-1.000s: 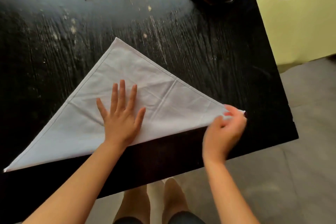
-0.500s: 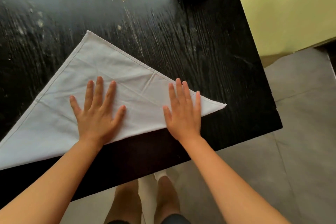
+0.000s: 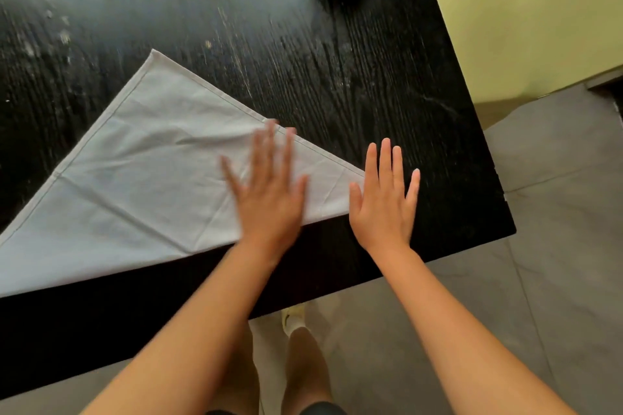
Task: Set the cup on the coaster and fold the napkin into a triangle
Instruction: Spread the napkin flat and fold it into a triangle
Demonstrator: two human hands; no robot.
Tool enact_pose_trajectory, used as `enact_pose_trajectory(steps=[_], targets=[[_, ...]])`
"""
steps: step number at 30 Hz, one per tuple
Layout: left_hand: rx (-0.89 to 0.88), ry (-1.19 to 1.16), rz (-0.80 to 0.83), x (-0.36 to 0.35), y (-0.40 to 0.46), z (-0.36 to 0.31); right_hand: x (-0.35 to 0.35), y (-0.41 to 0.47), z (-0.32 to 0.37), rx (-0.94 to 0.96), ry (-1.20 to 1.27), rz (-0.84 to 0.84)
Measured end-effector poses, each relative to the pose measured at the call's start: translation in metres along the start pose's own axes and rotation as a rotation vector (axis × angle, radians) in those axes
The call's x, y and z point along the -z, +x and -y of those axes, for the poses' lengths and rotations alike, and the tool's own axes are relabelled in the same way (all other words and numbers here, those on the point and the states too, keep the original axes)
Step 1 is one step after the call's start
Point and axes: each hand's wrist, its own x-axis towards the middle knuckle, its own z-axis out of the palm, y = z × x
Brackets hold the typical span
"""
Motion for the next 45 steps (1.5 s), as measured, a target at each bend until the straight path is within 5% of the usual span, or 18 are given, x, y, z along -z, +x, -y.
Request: enact_pose_trajectory(steps=[3, 8, 16, 21, 24, 28, 36, 43, 45], targets=[[-0.144, 0.059, 0.108, -0.024, -0.002, -0.056, -0.001, 0.0, -0.002, 0.006, -0.002, -0.004], [-0.145, 0.09, 0.11, -0.02, -0.011, 0.006, -0.002, 0.0, -0.003, 0.027, 0.009, -0.01], [0.231, 0.124, 0.112, 0.031, -0.056, 0.164, 0.003, 0.0, 0.002, 0.005, -0.005, 0.027], [0.29, 0.128, 0.118, 0.044, -0.062, 0.185, 0.017, -0.007, 0.011, -0.042, 0.02, -0.032], [0.282, 0.133, 0.097, 0.042, -0.062, 0.184, 0.028, -0.02, 0.075, 0.208, 0.11, -0.147], [0.27, 0.131, 0.087, 0.04, -0.063, 0.188, 0.01, -0.036, 0.192, 0.6, 0.045, 0.02], [0.163, 0.094, 0.089, 0.063, -0.091, 0.272, -0.013, -0.03, 0.204, 0.615, -0.018, 0.1], [0.294, 0.195, 0.128, 0.088, -0.108, 0.327, -0.009, -0.03, 0.206, 0.603, -0.035, 0.123], [0.463, 0.169, 0.035, 0.089, -0.107, 0.315, -0.005, -0.031, 0.208, 0.603, -0.045, 0.152]])
